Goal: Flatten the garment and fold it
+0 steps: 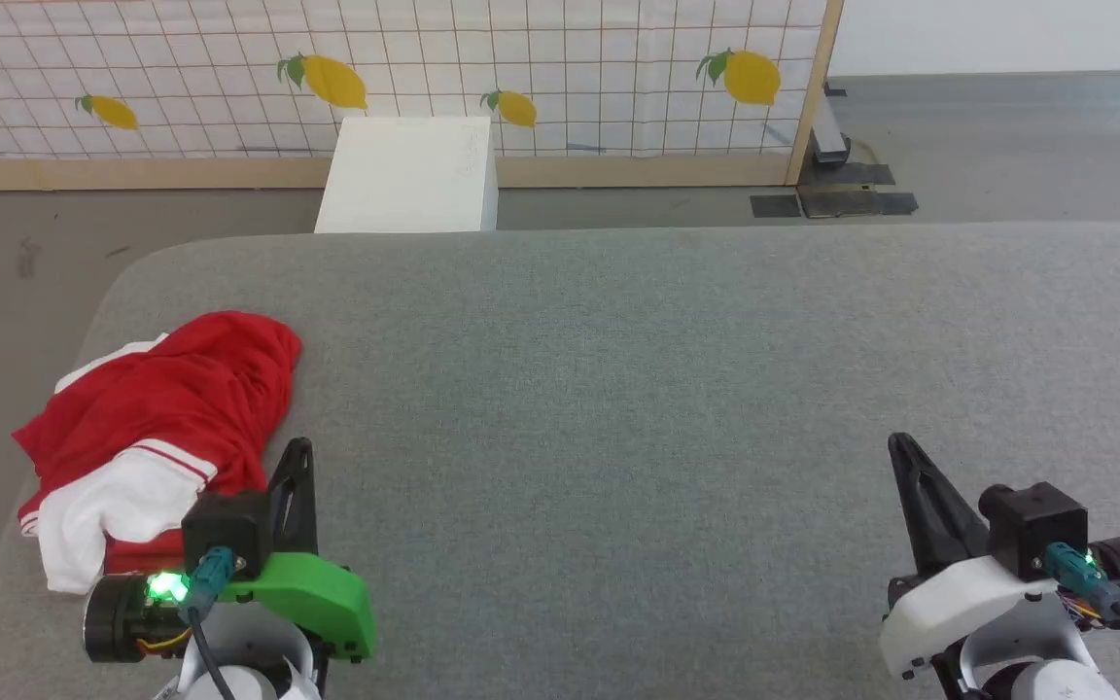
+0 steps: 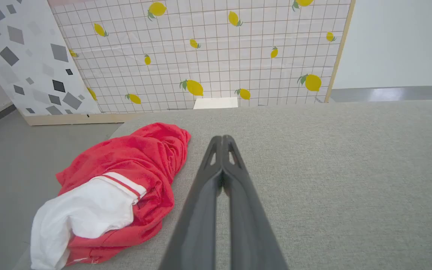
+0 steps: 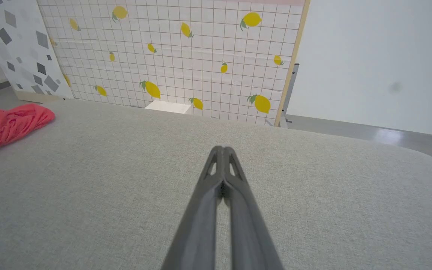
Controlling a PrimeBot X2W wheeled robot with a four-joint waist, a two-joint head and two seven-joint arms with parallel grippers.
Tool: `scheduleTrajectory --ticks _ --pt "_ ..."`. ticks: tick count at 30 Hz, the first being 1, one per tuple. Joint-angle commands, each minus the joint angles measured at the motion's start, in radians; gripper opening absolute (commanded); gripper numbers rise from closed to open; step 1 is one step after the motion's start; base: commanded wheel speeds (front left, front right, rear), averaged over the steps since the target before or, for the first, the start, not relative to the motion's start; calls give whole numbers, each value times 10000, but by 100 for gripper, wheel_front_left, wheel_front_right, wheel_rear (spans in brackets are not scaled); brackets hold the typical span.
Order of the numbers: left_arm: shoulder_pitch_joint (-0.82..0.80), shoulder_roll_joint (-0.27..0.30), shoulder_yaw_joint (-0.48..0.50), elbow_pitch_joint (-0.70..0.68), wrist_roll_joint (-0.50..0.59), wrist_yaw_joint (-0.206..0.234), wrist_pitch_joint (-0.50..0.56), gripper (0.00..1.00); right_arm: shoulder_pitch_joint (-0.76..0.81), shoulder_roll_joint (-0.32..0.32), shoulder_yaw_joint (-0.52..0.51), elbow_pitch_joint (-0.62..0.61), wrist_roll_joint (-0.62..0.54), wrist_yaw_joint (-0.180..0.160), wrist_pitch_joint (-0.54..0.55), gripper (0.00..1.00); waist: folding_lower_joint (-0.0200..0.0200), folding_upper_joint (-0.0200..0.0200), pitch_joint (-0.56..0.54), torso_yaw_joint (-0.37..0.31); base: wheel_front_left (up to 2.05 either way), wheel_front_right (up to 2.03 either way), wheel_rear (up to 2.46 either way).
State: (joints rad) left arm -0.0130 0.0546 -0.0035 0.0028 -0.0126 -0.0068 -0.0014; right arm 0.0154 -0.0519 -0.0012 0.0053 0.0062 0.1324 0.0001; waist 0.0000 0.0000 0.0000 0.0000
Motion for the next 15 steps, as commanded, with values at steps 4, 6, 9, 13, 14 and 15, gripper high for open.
scheduleTrajectory --ticks 4,6,9,13,14,15 --pt "130 -43 35 -28 126 68 14 0 -154 17 12 -53 -62 -17 -1 0 0 0 0 0 0 0 0" --pt "130 -43 35 -28 126 68 14 0 -154 17 12 -53 -62 -17 -1 0 0 0 0 0 0 0 0" --pt "130 -43 35 -28 126 68 14 0 -154 17 12 -53 -62 -17 -1 0 0 0 0 0 0 0 0" --pt "130 -43 35 -28 126 68 14 0 -154 17 12 -53 -62 -17 -1 0 0 0 0 0 0 0 0" --pt "130 -43 35 -28 126 68 14 0 -154 17 12 -53 -62 -17 -1 0 0 0 0 0 0 0 0" --pt "130 -43 35 -28 126 68 14 0 -154 17 12 -53 -62 -17 -1 0 0 0 0 0 0 0 0"
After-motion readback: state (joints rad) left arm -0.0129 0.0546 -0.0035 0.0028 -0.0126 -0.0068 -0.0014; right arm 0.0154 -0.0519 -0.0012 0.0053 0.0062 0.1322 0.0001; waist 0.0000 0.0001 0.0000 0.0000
